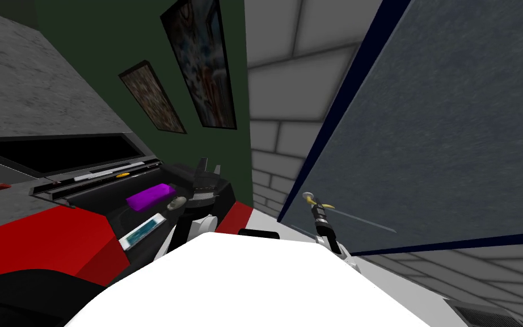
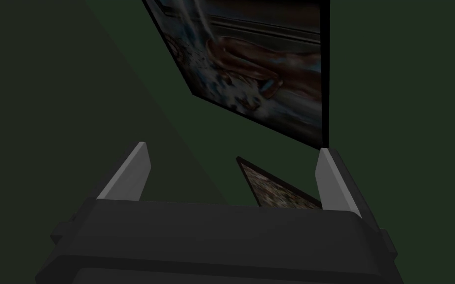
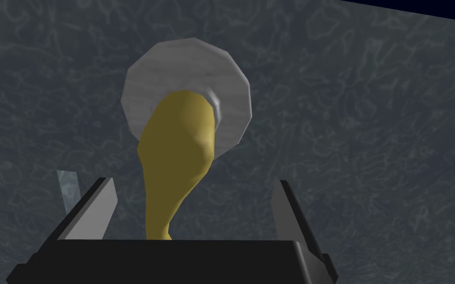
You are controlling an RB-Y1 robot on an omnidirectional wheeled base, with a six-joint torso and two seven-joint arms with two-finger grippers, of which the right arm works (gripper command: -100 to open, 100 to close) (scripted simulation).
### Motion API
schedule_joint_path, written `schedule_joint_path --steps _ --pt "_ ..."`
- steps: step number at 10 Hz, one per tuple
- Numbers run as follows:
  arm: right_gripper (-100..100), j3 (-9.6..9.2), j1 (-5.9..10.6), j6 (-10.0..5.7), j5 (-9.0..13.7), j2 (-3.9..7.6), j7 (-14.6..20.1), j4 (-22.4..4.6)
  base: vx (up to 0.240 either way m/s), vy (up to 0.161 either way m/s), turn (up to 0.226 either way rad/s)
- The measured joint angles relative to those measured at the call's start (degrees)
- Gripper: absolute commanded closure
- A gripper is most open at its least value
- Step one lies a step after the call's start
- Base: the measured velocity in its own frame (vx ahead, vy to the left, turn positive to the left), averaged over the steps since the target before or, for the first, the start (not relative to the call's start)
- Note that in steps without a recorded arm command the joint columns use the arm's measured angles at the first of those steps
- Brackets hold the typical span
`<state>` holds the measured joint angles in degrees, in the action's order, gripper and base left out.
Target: Pull the door open
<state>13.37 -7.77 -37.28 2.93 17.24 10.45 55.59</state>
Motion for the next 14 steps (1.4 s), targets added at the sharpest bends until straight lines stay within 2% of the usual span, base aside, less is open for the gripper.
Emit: schedule_joint_path --steps 1,7,11,14 --pt "100 0.05 0.01 -0.15 0.0 0.09 0.1 -0.1 -0.009 0.004 -0.013" --pt "100 -0.02 -0.06 0.16 0.0 -0.04 0.0 -0.1 -0.031 0.0 0.025" --pt "100 -1.47 -1.15 -1.63 -0.4 1.61 2.0 -0.5 -0.197 -0.038 0.121" --pt "100 -2.96 -3.14 -2.73 -0.9 2.88 3.8 0.5 -0.225 -0.045 0.138"
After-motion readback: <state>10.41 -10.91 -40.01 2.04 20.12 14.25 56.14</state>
